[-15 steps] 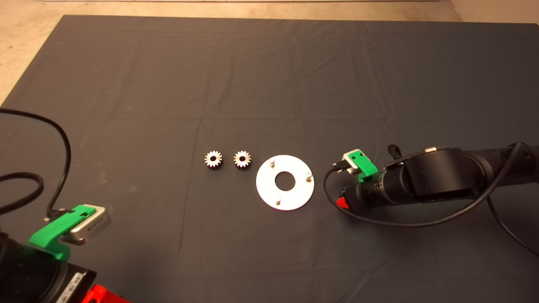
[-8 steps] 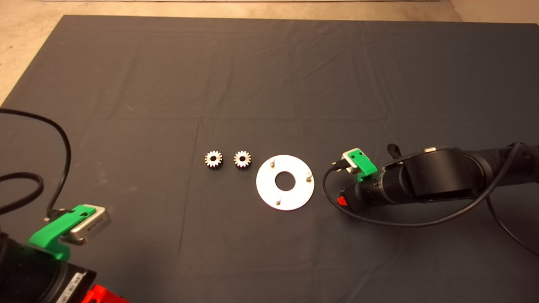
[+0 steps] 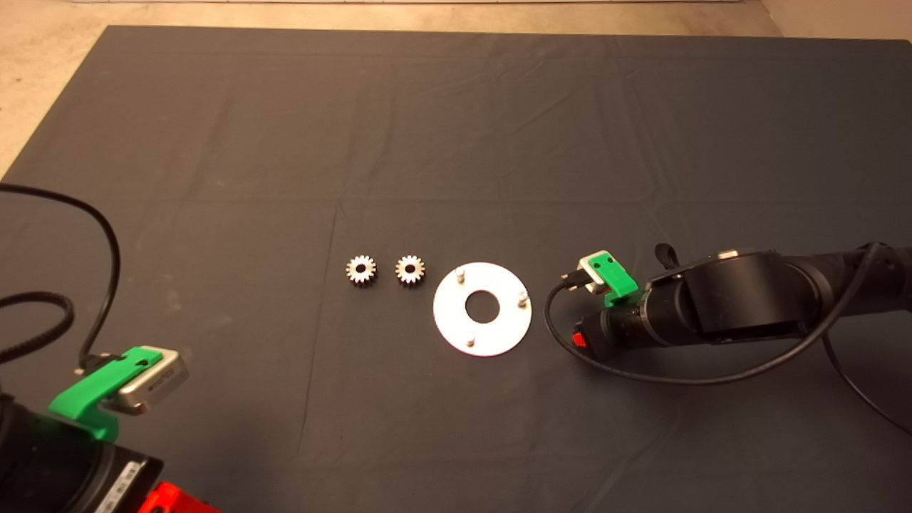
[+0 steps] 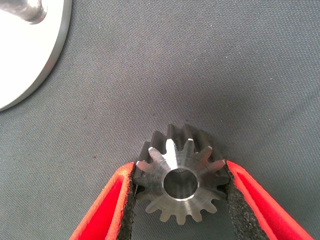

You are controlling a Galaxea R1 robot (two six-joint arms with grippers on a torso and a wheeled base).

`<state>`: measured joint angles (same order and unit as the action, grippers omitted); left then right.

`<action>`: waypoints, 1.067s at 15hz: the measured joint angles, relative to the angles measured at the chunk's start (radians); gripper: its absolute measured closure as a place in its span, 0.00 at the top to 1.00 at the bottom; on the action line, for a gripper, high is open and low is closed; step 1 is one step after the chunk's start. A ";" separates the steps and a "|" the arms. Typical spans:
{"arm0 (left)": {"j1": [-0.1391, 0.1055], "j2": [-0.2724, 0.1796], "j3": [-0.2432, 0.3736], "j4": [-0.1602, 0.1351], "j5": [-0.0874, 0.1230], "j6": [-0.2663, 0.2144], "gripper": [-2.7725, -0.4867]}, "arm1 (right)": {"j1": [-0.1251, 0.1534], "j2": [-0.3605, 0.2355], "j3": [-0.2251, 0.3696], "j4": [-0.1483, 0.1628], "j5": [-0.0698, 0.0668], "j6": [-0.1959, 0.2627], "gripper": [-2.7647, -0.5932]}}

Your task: Install three planetary gears onto the carrier pins

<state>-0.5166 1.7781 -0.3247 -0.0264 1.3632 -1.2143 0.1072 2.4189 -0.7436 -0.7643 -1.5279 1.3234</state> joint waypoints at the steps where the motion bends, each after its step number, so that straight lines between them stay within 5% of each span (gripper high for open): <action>1: 0.000 0.000 0.000 0.000 0.000 0.000 1.00 | -0.002 0.000 0.000 -0.003 0.000 0.000 0.25; 16: 0.000 0.001 0.000 0.000 -0.002 0.000 1.00 | -0.006 -0.001 0.064 -0.011 -0.007 0.007 0.19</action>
<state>-0.5166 1.7794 -0.3247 -0.0264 1.3609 -1.2143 0.1013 2.4183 -0.6795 -0.7749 -1.5347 1.3307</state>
